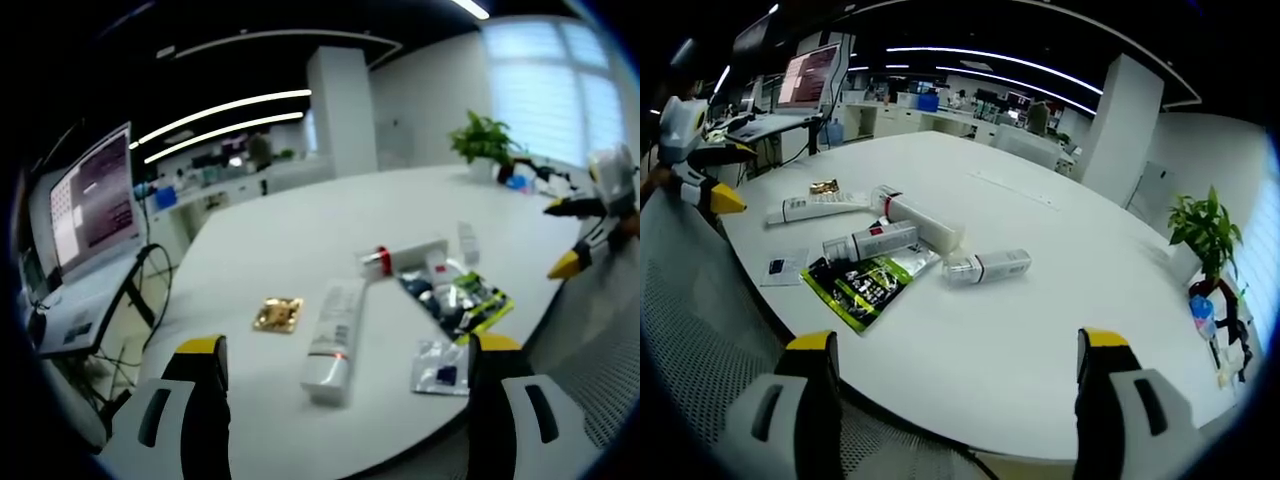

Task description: Arrange the skincare products in the storage area until every visible bottle or jar stands upright without overlapping.

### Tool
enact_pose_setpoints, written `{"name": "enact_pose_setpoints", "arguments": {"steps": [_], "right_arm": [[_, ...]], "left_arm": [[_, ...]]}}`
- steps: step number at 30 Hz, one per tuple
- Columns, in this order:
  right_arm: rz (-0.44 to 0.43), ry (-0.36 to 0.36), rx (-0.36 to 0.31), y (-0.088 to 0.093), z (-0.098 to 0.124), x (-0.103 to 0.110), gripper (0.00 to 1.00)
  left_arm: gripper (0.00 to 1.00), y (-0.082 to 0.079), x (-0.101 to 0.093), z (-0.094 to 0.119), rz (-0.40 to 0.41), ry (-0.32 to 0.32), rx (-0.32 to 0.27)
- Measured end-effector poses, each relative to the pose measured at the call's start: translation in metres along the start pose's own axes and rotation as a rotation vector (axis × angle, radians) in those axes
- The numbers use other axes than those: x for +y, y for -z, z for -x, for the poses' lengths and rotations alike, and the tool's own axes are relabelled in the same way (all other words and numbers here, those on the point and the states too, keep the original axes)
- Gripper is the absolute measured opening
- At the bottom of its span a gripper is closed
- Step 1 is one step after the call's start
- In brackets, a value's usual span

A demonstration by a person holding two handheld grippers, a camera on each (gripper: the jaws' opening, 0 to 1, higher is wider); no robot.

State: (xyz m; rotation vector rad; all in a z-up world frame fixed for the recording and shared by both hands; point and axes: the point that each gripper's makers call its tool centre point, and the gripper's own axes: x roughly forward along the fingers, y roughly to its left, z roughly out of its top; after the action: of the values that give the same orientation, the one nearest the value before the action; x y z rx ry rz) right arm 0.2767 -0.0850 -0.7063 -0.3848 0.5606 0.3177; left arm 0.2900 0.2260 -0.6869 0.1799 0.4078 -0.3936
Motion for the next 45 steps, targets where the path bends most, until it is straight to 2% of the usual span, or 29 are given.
{"name": "enact_pose_setpoints", "arguments": {"steps": [8, 24, 31, 34, 38, 45], "right_arm": [[-0.001, -0.013, 0.000, -0.001, 0.001, 0.002, 0.99], [0.043, -0.024, 0.049, 0.004, 0.002, 0.004, 0.99], [0.036, -0.085, 0.097, 0.007, 0.003, 0.011, 0.99], [0.064, -0.110, 0.123, 0.008, 0.002, 0.016, 0.99], [0.100, -0.123, 0.131, 0.001, -0.001, 0.017, 0.99], [0.160, -0.182, 0.126, -0.021, -0.008, 0.016, 0.99]], "left_arm": [[0.97, 0.000, 0.000, 0.000, -0.002, 0.002, 0.001], [0.97, -0.001, -0.002, 0.001, -0.012, 0.012, 0.000], [0.97, -0.002, -0.003, 0.001, -0.013, 0.016, -0.007], [0.97, -0.003, -0.003, 0.001, -0.013, 0.015, -0.012], [0.97, -0.005, -0.002, 0.001, -0.013, 0.012, -0.023], [0.97, -0.005, -0.003, 0.001, -0.014, 0.018, -0.030]]}}
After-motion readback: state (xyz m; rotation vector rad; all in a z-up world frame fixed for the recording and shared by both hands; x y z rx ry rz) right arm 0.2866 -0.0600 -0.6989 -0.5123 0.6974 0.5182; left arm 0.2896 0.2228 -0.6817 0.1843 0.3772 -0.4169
